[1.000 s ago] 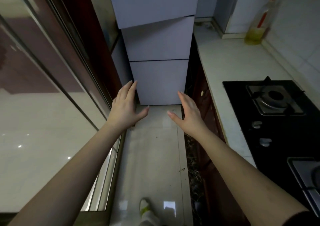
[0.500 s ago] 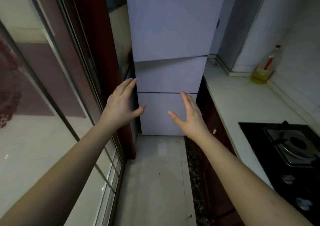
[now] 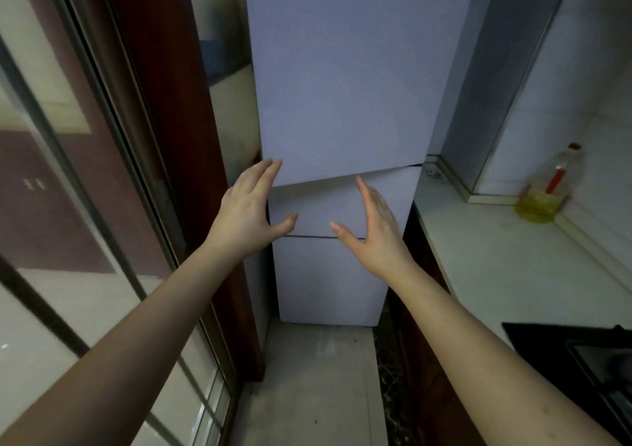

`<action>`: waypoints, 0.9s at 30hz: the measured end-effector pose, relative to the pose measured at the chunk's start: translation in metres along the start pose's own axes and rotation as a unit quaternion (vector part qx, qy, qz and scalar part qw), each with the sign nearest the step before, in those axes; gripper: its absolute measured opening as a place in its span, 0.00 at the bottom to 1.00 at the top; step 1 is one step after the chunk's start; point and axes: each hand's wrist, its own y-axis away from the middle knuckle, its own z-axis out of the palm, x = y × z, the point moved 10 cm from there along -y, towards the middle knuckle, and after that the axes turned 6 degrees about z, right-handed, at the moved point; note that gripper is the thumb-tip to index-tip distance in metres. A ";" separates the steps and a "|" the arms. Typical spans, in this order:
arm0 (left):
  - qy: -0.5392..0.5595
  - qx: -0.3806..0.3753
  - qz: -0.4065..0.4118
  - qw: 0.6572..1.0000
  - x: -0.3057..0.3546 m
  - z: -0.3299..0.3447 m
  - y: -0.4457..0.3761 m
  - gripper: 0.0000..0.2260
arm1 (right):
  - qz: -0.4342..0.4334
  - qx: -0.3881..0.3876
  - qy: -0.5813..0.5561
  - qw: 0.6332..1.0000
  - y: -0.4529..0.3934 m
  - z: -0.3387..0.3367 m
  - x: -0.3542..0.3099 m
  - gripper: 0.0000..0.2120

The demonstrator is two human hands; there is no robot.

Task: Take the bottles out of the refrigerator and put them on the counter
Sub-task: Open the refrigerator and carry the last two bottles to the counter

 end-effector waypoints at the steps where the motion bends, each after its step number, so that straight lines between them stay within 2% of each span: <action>1: -0.001 0.000 -0.004 1.000 -0.002 0.005 -0.010 0.40 | -0.005 0.001 -0.006 1.000 -0.013 -0.001 0.003 0.43; 8: -0.020 0.016 -0.030 0.999 -0.017 0.031 -0.074 0.39 | -0.032 -0.006 -0.029 0.999 -0.098 -0.003 0.016 0.42; 18: -0.067 0.055 -0.057 0.995 -0.057 0.014 -0.140 0.40 | -0.074 0.004 -0.034 0.997 -0.177 0.014 0.003 0.42; 22: -0.051 0.066 -0.045 0.995 -0.069 0.008 -0.168 0.40 | -0.088 0.036 -0.016 0.995 -0.206 0.005 -0.015 0.42; 27: 0.008 0.124 -0.049 0.991 -0.096 -0.011 -0.193 0.41 | -0.093 0.052 -0.022 0.994 -0.237 -0.003 -0.046 0.42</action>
